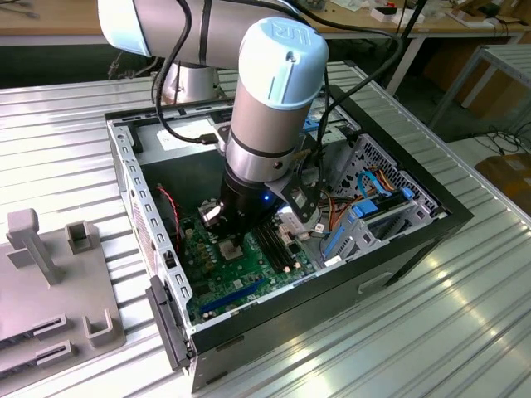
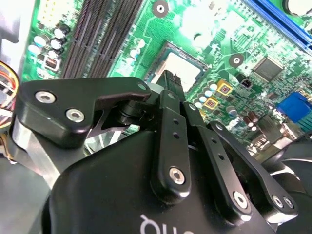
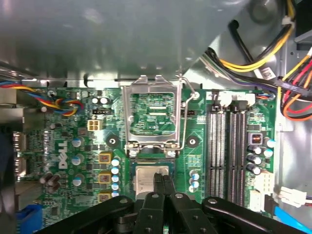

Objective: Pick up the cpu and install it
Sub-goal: 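Close the cpu cover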

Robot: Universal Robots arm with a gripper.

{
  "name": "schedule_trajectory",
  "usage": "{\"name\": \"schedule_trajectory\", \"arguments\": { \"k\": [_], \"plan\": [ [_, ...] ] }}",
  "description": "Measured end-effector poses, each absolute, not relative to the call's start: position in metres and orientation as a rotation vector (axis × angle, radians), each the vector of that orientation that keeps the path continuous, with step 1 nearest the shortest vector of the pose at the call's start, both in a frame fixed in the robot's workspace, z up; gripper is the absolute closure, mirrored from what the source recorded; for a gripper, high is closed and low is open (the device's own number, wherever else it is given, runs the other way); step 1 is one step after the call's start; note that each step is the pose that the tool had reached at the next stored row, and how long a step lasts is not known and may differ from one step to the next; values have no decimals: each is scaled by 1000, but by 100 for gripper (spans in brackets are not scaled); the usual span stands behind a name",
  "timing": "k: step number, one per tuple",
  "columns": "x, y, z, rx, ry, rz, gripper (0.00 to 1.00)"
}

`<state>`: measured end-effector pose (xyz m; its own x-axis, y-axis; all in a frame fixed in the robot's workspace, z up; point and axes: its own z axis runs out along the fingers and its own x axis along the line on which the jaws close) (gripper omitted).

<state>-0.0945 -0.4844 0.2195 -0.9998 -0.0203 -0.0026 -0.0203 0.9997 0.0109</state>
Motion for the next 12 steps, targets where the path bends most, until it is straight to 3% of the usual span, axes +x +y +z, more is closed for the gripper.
{"name": "schedule_trajectory", "arguments": {
  "k": [12],
  "plan": [
    [-83,-484,220,-80,3139,17,89]
  ]
}}
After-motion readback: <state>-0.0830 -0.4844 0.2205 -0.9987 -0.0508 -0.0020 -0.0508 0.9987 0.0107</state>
